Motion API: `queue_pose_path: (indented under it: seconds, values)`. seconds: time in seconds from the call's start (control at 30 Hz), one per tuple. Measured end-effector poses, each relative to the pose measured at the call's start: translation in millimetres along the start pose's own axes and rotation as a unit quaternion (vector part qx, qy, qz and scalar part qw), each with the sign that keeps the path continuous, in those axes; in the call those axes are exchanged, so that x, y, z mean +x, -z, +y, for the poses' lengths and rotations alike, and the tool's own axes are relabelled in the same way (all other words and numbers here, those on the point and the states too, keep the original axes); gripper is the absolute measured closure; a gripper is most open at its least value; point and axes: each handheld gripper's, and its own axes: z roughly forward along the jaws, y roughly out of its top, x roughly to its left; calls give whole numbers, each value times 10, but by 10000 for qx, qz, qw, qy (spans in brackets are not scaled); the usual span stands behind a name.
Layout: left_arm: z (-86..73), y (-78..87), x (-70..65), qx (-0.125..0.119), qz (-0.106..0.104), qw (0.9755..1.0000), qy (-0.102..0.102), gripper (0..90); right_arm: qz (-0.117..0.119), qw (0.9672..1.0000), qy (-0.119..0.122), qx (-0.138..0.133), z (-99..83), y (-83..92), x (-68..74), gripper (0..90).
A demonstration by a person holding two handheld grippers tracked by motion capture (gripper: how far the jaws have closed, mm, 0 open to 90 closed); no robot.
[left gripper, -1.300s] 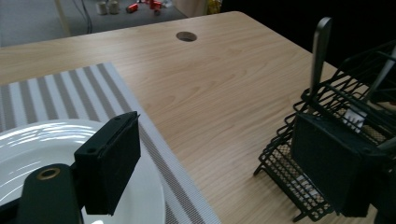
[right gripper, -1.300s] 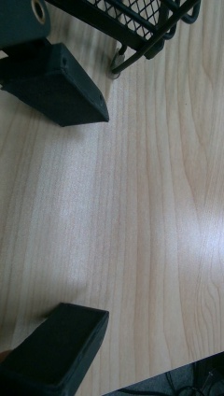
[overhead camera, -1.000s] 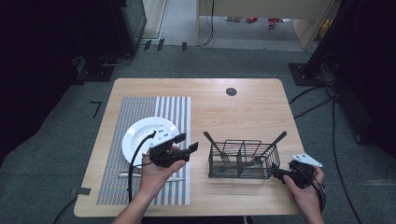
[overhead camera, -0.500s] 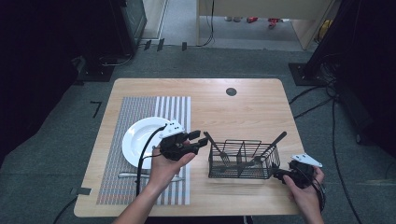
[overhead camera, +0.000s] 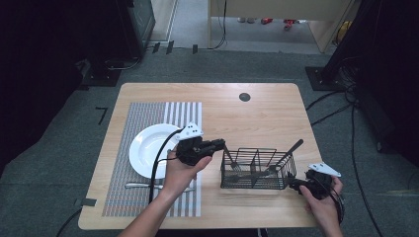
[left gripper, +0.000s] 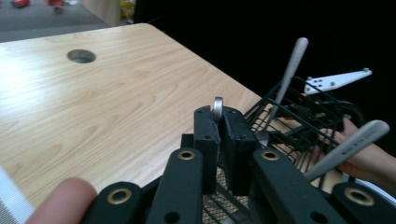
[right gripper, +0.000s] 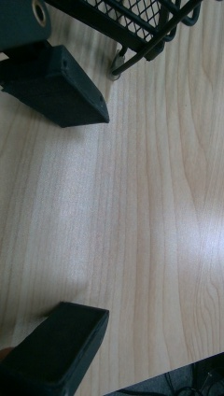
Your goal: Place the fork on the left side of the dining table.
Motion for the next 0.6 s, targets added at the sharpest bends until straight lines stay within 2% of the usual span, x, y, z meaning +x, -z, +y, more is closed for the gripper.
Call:
queue_pose_path:
  seconds: [0.13, 0.17, 0.37, 0.43, 0.5, 0.6]
  values:
    - [38, 4, -35, -67, -35, 9999, -148, 887, 2, 10000, 6, -7, 0, -1, 0, 62]
    - [63, 21, -58, -134, 30, 9996, -237, 887, 3, 10000, 2, -4, 0, -1, 0, 62]
    - [155, 103, -98, -358, -25, 9989, -301, 889, 2, 10000, -6, -6, 0, -1, 1, 62]
    - [186, 148, -113, -505, -176, 9981, -304, 889, 2, 10000, 5, -4, 0, 0, 0, 63]
    - [213, 201, -125, -707, -358, 9966, -207, 889, 1, 10000, 1, -4, 0, 0, 0, 62]
    - [261, 281, -148, -958, -462, 9942, -152, 889, 3, 10000, 4, -4, 0, -1, 0, 63]
